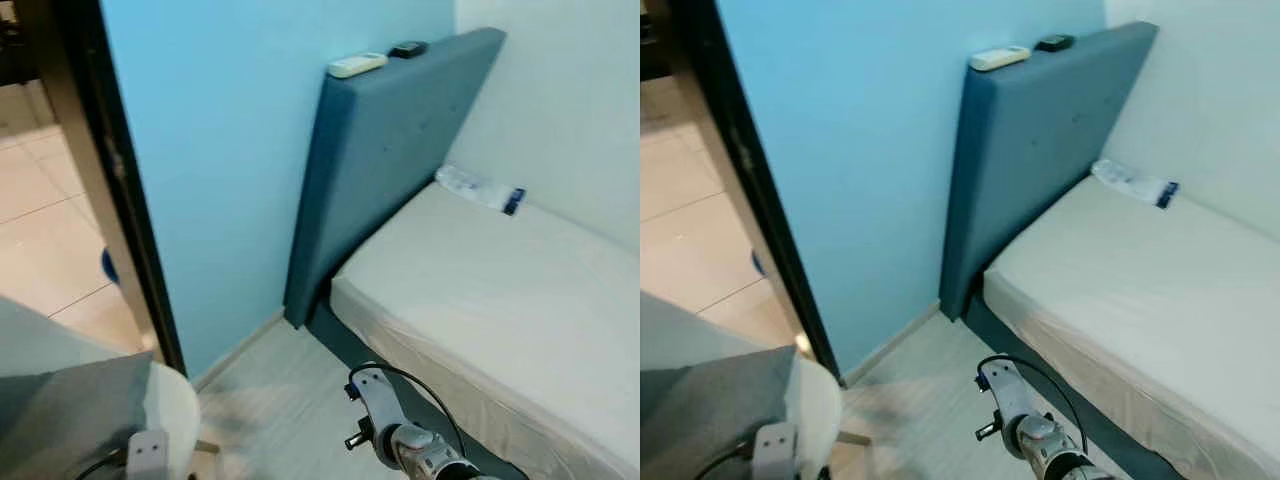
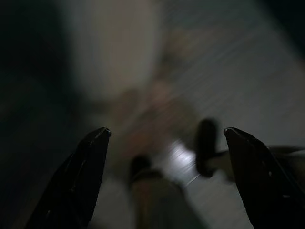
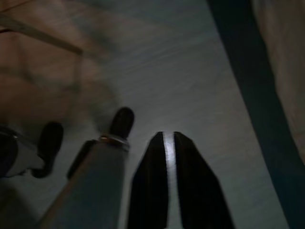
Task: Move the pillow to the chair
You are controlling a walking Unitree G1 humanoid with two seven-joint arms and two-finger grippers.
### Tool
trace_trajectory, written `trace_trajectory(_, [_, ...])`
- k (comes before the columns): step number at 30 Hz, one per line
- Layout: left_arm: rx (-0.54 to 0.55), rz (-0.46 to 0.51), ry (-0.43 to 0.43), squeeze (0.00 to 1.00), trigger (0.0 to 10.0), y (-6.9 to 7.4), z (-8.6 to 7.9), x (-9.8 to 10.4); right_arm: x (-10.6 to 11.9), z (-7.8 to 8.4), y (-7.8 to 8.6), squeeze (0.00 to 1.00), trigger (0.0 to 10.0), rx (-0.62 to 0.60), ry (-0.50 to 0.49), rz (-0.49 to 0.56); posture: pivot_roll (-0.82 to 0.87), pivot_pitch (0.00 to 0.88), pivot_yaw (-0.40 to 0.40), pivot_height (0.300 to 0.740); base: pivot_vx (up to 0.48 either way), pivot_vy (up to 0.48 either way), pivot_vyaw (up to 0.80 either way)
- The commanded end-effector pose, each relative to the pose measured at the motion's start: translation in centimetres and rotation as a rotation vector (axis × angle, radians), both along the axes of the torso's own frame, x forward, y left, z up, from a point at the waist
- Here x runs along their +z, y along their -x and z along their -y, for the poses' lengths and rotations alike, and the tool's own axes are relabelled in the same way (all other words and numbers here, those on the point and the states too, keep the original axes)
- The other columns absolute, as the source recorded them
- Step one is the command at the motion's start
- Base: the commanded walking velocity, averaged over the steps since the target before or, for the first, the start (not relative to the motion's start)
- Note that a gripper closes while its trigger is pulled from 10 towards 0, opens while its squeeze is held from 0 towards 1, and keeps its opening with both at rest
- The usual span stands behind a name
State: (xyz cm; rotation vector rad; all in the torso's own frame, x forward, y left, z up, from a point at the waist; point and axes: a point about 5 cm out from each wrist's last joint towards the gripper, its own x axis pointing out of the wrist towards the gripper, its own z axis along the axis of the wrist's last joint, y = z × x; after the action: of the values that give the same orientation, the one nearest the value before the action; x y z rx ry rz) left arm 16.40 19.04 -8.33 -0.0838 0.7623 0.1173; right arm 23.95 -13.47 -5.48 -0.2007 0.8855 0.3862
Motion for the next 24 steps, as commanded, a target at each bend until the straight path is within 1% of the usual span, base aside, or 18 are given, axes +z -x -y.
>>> trace_trajectory(1, [-0.055, 0.033, 0.0, 0.0, 10.0, 0.1, 0.2, 0.1, -0.3, 0.0, 0.5, 1.0, 10.0, -0.041, -0.03, -0.021, 0.09, 0.083, -0.131, 0.74, 0.0, 0.0, -0.51])
trace_trajectory(5, [-0.08, 0.058, -0.006, 0.0, 10.0, -0.2, 0.3, 0.4, -0.3, 0.0, 0.5, 1.0, 10.0, -0.048, -0.04, -0.022, 0.09, 0.085, -0.128, 0.74, 0.0, 0.0, -0.52])
trace_trajectory(6, [-0.085, 0.092, 0.003, 1.0, 10.0, -0.6, 0.3, 0.7, -0.4, 0.1, 0.6, 1.0, 10.0, -0.051, -0.051, -0.023, 0.08, 0.091, -0.118, 0.74, 0.0, 0.0, -0.58])
trace_trajectory(8, [-0.091, 0.109, 0.007, 1.0, 10.0, -0.9, 0.3, 0.9, -0.4, 0.1, 0.6, 1.0, 10.0, -0.057, -0.06, -0.022, 0.08, 0.093, -0.116, 0.74, 0.0, 0.0, -0.58])
trace_trajectory(17, [-0.121, 0.117, -0.011, 1.0, 10.0, -1.2, 0.1, 1.1, -0.3, 0.2, 0.6, 1.0, 10.0, -0.085, -0.079, -0.018, 0.08, 0.103, -0.1, 0.74, 0.0, 0.0, -0.58])
trace_trajectory(22, [-0.123, 0.106, -0.019, 1.0, 10.0, -1.2, 0.1, 1.0, -0.3, 0.2, 0.6, 1.0, 10.0, -0.089, -0.085, -0.017, 0.08, 0.104, -0.1, 0.74, 0.0, 0.0, -0.58])
trace_trajectory(24, [-0.126, 0.078, -0.047, 1.0, 10.0, -1.2, 0.1, 0.9, -0.3, 0.2, 0.5, 1.0, 10.0, -0.088, -0.085, -0.016, 0.08, 0.101, -0.1, 0.74, 0.0, 0.0, -0.61])
